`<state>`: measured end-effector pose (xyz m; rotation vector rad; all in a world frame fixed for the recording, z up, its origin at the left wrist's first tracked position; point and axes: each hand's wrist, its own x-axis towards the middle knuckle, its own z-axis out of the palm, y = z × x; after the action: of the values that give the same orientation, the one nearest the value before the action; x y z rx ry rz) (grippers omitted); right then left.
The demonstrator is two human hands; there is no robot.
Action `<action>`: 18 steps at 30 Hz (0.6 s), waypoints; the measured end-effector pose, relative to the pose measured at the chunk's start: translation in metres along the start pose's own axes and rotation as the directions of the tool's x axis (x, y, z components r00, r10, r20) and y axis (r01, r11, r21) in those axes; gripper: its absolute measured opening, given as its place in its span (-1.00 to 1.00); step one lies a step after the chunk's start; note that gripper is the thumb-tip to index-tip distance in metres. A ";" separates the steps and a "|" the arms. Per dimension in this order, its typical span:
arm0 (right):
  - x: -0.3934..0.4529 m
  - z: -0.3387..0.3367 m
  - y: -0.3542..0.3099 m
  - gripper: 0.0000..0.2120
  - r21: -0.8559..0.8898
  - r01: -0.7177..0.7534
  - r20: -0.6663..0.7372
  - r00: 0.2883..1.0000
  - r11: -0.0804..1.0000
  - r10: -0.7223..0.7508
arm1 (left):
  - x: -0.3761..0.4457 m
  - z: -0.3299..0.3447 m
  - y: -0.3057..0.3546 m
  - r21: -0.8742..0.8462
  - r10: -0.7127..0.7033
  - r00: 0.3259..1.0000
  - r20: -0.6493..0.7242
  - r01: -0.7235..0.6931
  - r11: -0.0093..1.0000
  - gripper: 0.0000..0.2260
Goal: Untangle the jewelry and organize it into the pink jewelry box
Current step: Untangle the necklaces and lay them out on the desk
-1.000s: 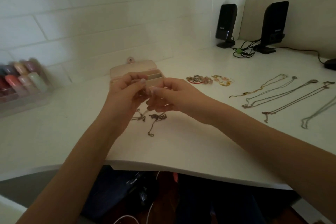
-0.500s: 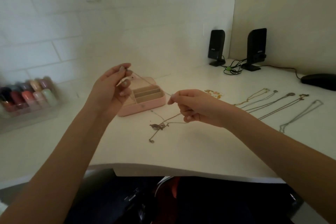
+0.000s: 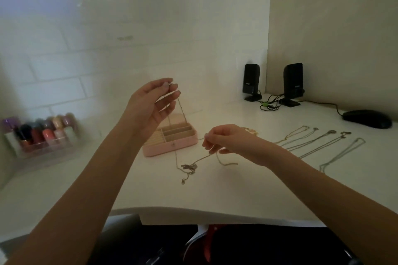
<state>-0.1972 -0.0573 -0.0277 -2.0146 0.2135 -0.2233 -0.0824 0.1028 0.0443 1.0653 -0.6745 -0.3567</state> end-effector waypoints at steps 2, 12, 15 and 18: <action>0.003 0.006 -0.007 -0.81 -0.121 0.018 -0.011 1.000 0.993 -0.020 | 0.001 0.009 0.006 0.010 0.013 1.000 0.018 -0.013 1.000 -0.88; 0.007 0.031 -0.042 -0.77 0.161 0.211 0.068 0.972 0.964 -0.224 | 0.004 0.029 0.016 -0.022 0.040 0.996 0.076 -0.039 0.999 -0.89; 0.001 0.025 -0.031 -0.70 0.247 0.178 0.077 0.976 0.953 -0.202 | 0.007 0.018 0.018 -0.060 0.070 0.997 -0.011 -0.071 0.996 -0.90; -0.007 0.009 -0.014 -0.70 0.284 0.135 0.005 0.990 0.949 -0.142 | 0.008 0.000 0.014 0.005 0.076 0.994 -0.084 -0.076 0.997 -0.90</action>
<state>-0.2011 -0.0418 -0.0192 -1.7467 0.0204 -0.2993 -0.0777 0.1045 0.0596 1.0480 -0.6383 -0.2443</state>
